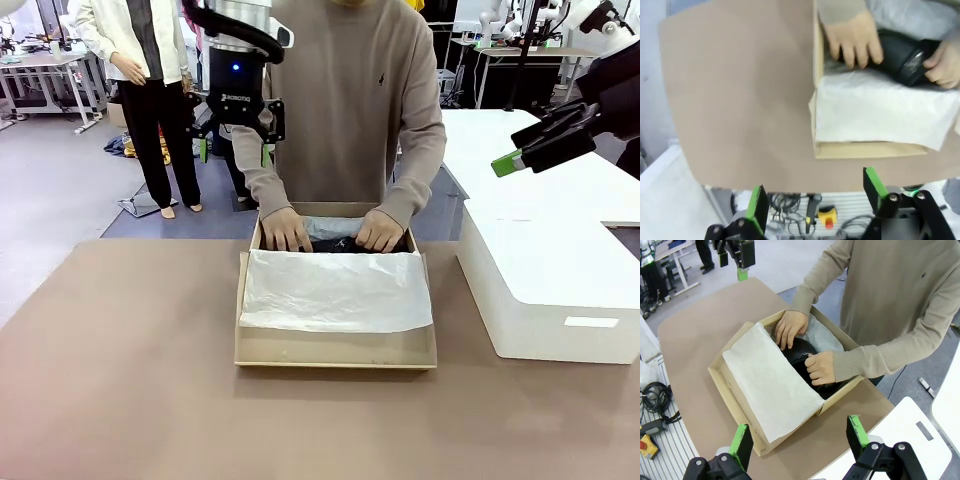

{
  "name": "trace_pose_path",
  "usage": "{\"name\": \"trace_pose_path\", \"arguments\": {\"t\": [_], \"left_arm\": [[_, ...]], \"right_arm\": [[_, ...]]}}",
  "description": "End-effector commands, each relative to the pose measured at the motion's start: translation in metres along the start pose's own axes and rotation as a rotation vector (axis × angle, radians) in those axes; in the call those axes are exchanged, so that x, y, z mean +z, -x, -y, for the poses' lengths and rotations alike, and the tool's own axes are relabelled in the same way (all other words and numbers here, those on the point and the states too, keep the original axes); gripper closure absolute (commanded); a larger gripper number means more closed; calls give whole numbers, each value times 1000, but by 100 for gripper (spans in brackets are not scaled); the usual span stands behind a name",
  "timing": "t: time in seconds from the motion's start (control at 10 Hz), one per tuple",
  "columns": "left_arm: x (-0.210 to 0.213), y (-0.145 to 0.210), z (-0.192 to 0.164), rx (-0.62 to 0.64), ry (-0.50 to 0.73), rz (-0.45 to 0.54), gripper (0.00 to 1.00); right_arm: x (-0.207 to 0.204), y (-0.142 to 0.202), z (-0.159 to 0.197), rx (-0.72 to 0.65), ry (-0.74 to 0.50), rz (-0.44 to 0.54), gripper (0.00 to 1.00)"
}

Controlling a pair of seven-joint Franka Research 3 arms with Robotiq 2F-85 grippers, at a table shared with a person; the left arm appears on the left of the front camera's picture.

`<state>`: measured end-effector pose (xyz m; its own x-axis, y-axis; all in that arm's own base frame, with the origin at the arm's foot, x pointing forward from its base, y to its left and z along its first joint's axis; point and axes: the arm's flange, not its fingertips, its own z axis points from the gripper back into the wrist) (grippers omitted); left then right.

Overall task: Pack the shoes into the box.
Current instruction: Close the Shoes Box.

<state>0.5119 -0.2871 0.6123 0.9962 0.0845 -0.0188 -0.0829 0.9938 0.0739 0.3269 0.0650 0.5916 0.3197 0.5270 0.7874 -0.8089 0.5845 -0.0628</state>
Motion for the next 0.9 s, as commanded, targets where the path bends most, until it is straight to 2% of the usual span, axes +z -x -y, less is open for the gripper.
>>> {"name": "trace_pose_path", "arguments": {"t": [0.0, 0.6, 0.8], "left_arm": [[0, -1, 9, 33, -45, -33, 0], [-7, 1, 9, 17, -30, -40, 0], [-9, 6, -4, -263, -132, 31, 0]], "right_arm": [[-1, 0, 0, -2, -12, 15, 0], [-1, 0, 0, -2, -12, 15, 0], [-1, 0, 0, -2, -12, 15, 0]]}}
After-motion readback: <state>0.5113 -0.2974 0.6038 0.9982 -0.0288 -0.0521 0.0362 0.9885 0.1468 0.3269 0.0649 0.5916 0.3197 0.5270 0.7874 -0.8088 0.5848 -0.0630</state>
